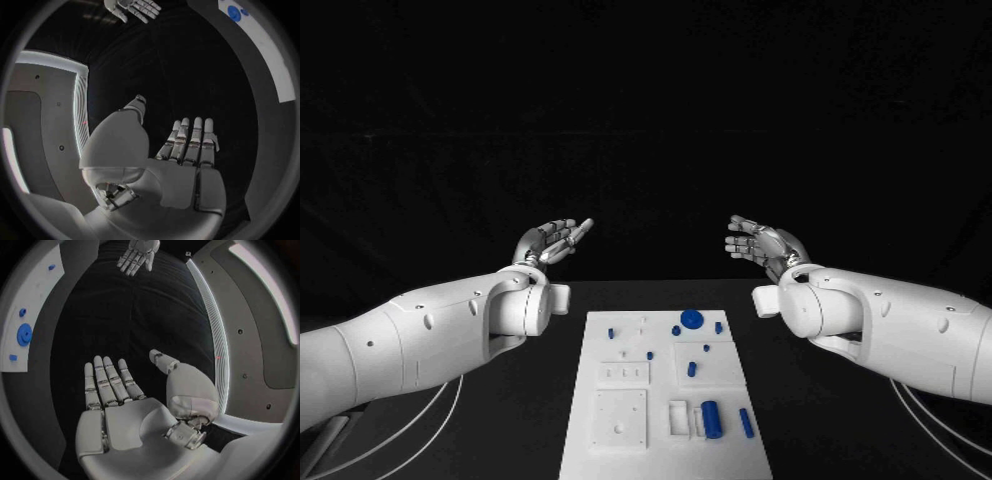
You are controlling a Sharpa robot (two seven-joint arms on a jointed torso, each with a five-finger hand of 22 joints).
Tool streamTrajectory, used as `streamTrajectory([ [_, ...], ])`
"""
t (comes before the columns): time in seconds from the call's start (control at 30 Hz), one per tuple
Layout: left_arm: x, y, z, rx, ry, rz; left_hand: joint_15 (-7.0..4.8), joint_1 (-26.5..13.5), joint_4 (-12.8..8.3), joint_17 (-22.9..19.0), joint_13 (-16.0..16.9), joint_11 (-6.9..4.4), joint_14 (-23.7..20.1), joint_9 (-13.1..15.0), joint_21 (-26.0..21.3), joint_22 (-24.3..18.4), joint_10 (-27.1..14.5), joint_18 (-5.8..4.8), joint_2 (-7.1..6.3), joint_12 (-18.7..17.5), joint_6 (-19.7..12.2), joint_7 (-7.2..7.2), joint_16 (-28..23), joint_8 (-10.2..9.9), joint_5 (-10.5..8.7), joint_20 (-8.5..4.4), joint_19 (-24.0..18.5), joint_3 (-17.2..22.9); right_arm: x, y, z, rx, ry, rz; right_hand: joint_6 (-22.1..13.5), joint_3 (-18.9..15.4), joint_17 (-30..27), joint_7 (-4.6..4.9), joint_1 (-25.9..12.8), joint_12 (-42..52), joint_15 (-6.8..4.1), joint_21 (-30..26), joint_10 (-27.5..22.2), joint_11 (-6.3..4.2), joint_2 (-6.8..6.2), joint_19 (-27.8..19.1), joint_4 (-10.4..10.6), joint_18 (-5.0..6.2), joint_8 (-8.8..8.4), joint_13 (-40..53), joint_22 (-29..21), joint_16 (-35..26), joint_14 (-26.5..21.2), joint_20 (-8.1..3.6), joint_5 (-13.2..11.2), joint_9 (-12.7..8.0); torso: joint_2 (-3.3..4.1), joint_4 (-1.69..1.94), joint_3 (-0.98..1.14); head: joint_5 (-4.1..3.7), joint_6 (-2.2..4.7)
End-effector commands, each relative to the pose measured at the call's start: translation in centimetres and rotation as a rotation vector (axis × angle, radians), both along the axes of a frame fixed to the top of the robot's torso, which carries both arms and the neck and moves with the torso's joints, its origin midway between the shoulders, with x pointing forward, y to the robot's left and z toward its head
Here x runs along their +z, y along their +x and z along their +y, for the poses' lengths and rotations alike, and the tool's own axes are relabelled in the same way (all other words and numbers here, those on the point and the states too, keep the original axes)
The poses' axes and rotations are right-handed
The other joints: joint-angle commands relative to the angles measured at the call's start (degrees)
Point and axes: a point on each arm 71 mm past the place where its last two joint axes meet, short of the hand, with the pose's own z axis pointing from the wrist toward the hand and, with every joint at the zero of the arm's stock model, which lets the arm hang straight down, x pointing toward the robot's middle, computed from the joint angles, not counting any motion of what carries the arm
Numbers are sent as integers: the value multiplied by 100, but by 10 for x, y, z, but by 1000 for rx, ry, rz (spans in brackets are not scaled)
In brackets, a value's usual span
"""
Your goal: Assemble the parts on the task board
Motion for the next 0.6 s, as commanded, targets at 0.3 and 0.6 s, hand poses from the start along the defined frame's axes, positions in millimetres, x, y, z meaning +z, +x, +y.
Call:
streamTrajectory([
  [0.3,6,14,2,-66,-32,73,11,89,29,28,8,15,43,35,23,174,53,-41,11,37,46,7,23,24,20,7,29,-24,7,17,-4,221,-18,163,59,-997,124,460,187,14,11,-11,169,16,462,84,-1010,126,120,3,119,153,57,43,1101,62,0,-1,0,-1,0],
  [0.6,5,9,8,-103,-56,60,63,871,16,76,64,152,680,-23,234,134,607,7,606,191,626,243,223,206,29,-224,575,-882,7,35,-8,199,-311,-14,506,-923,221,491,997,156,51,31,759,53,314,785,-1580,435,300,46,22,431,643,7,1053,83,-10,0,-27,123,-94],
])
